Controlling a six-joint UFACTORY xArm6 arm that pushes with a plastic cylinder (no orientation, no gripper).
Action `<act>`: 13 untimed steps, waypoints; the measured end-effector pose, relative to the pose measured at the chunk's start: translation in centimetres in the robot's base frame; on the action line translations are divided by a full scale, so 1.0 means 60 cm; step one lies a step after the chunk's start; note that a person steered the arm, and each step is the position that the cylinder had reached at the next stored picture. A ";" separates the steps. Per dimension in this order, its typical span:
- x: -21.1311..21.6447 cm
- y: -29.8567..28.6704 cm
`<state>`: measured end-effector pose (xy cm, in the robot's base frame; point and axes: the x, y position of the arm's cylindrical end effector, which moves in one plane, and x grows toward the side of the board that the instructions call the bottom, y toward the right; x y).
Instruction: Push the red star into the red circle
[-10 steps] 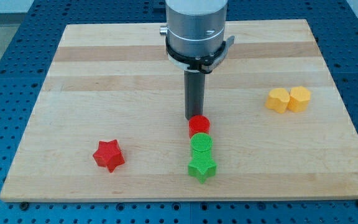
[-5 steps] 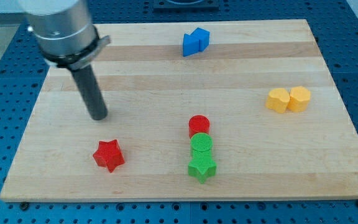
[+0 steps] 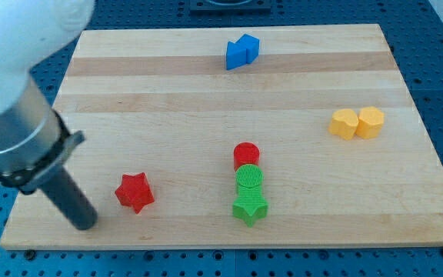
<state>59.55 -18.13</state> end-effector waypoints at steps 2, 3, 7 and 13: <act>-0.010 0.076; -0.111 0.122; -0.033 0.066; -0.229 0.102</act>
<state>45.80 -11.99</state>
